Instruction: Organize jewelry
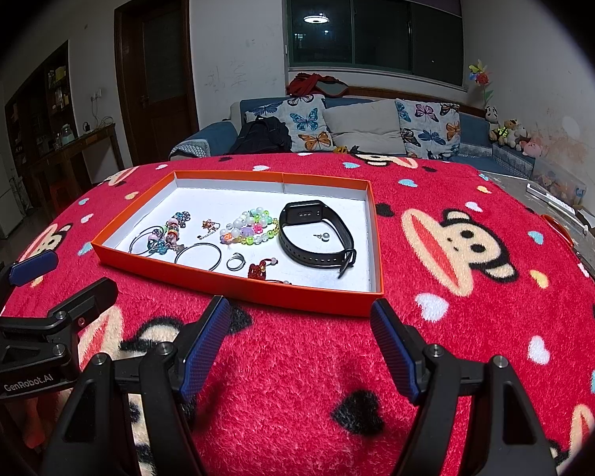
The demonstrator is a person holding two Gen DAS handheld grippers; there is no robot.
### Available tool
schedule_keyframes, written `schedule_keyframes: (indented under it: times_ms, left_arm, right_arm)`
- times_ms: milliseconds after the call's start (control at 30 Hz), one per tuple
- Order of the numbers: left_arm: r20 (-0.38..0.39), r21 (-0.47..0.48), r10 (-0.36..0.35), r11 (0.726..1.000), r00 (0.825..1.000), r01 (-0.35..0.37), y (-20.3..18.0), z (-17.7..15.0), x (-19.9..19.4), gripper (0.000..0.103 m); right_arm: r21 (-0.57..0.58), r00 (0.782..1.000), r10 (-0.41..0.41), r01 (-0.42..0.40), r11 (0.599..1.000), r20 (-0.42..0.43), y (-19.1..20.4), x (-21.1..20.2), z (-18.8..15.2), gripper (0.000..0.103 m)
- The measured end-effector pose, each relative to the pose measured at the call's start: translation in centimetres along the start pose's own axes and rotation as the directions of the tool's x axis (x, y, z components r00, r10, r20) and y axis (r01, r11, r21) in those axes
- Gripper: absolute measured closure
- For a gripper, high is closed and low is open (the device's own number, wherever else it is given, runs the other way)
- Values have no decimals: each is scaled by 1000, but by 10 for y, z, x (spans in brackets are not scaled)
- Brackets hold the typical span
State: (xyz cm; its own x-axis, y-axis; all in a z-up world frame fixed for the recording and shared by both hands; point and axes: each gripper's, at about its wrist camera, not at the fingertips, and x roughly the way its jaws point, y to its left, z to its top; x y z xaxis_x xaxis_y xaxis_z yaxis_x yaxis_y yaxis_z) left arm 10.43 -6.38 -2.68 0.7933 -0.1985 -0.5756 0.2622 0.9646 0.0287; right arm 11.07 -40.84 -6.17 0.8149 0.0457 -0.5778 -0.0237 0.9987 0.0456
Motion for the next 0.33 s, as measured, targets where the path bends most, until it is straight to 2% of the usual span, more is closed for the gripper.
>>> schedule_keyframes:
  times_ms: [333]
  left_arm:
    - [-5, 2, -2, 1000, 1000, 2, 0, 0, 1, 0]
  right_arm:
    - [-1, 1000, 0, 0, 1000, -1, 0, 0, 0, 23]
